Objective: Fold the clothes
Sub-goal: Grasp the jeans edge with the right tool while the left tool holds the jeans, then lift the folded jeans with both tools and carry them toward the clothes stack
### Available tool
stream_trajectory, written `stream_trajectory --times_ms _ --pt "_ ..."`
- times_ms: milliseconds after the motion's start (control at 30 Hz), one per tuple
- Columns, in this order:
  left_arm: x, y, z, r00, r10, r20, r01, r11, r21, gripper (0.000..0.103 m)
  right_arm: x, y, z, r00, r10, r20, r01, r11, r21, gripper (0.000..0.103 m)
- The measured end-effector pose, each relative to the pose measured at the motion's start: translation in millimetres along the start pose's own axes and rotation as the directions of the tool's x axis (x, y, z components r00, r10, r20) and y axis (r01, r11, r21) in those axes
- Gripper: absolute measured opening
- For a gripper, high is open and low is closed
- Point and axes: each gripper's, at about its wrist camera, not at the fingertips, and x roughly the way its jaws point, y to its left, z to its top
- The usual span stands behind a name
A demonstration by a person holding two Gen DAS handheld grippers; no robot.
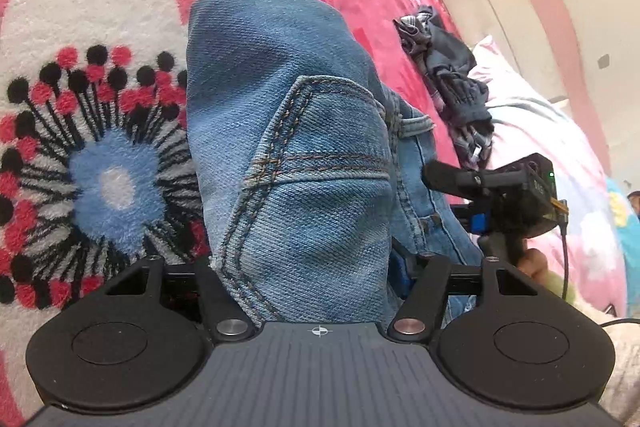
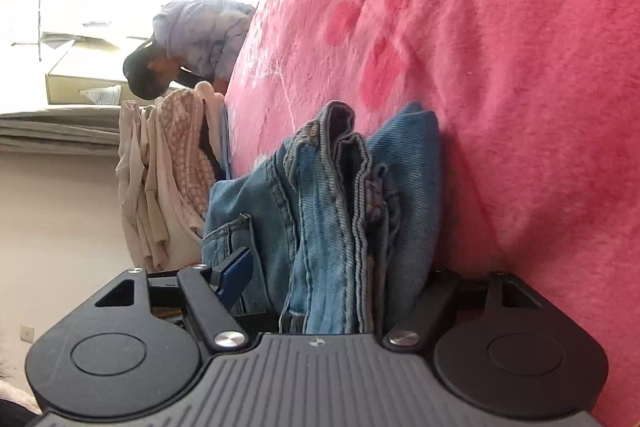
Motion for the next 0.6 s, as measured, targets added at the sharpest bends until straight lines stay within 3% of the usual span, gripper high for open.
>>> stream_trajectory --times_ms 100,233,367,600 --pt "-3 -5 -4 1.0 0.008 0.017 -0.008 1.0 0.017 0.058 0 12 -9 0.999 -0.031 -0.01 0.03 0.998 -0.058 0.067" --pt "-8 -18 -11 0.998 0.035 0.047 -0.038 0.997 0.072 0.052 -5 35 -19 0.993 -0.115 0.022 0.117 0.981 -0.158 0.046" --pt "-16 -27 -14 0.997 0.057 0.057 -0.062 0.993 0.098 0.049 -8 56 -31 0.985 -0.155 0.073 0.168 0.958 -0.232 0.041" --pt "-28 -37 -14 0.993 0.091 0.072 -0.098 0.99 0.101 0.049 -10 79 -43 0.977 -0.183 0.111 0.208 0.933 -0.293 0.041"
